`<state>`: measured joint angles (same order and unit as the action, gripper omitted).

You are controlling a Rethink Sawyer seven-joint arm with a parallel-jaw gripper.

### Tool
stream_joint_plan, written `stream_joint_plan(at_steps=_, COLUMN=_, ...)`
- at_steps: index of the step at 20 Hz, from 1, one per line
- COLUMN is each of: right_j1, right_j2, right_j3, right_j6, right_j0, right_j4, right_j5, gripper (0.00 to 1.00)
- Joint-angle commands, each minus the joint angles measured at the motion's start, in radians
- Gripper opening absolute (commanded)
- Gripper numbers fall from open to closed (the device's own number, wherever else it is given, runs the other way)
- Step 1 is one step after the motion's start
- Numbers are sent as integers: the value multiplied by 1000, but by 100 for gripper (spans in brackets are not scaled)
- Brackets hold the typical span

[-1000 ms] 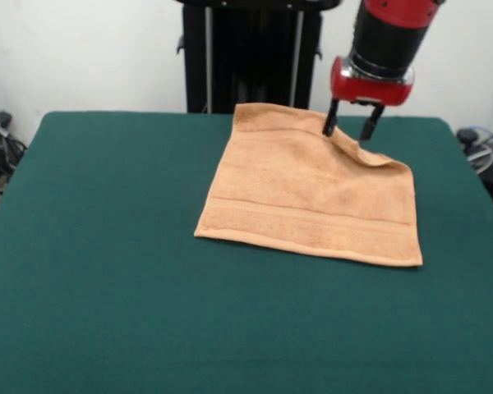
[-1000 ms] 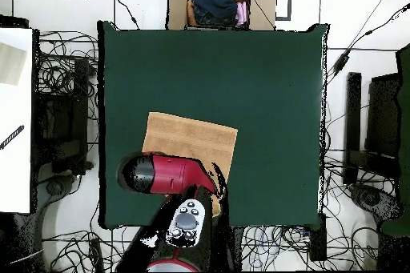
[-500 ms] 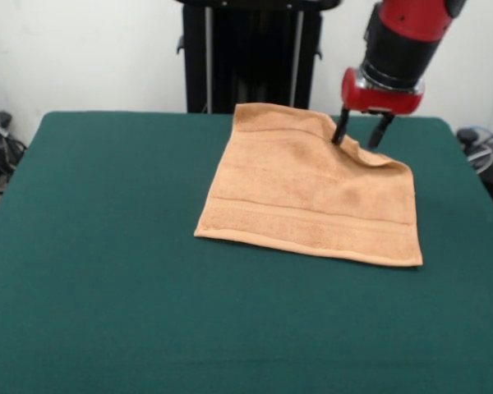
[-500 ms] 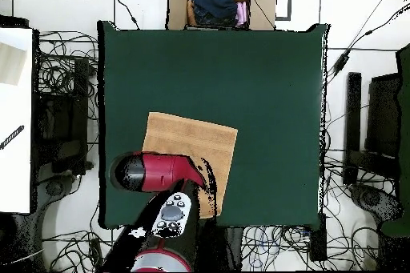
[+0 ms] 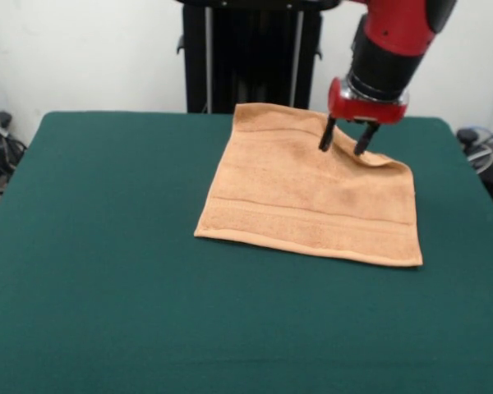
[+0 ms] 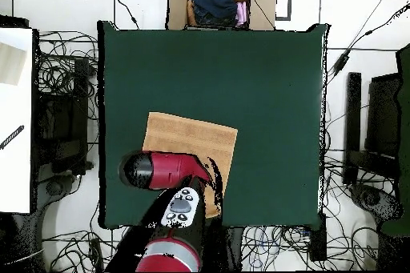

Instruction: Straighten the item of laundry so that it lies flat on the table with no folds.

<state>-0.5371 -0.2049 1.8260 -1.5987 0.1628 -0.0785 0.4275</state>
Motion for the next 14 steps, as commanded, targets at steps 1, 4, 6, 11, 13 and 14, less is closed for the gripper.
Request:
stream_joint_plan(at_steps=1, right_j1=38, right_j2=57, right_j3=-38, right_j6=-100, right_j0=-34, right_j4=47, right_j5=-41, gripper=100)
stream_joint_plan(at_steps=4, right_j1=60, right_j2=68, right_j3=-59, right_j6=-84, right_j0=-50, right_j4=53, right_j5=-35, gripper=100)
stream_joint_plan(at_steps=6, right_j1=69, right_j2=71, right_j3=-62, right_j6=-81, right_j0=-54, right_j4=60, right_j5=-38, gripper=100)
stream_joint_plan(at_steps=11, right_j1=74, right_j2=75, right_j3=-51, right_j6=-97, right_j0=-52, right_j4=70, right_j5=-61, gripper=100)
stream_joint_plan(at_steps=13, right_j1=73, right_j2=71, right_j3=-46, right_j6=-110, right_j0=-43, right_j4=70, right_j5=-66, gripper=100)
stream_joint_plan(at_steps=14, right_j1=70, right_j2=66, right_j3=-43, right_j6=-118, right_j0=-36, right_j4=70, right_j5=-68, gripper=100)
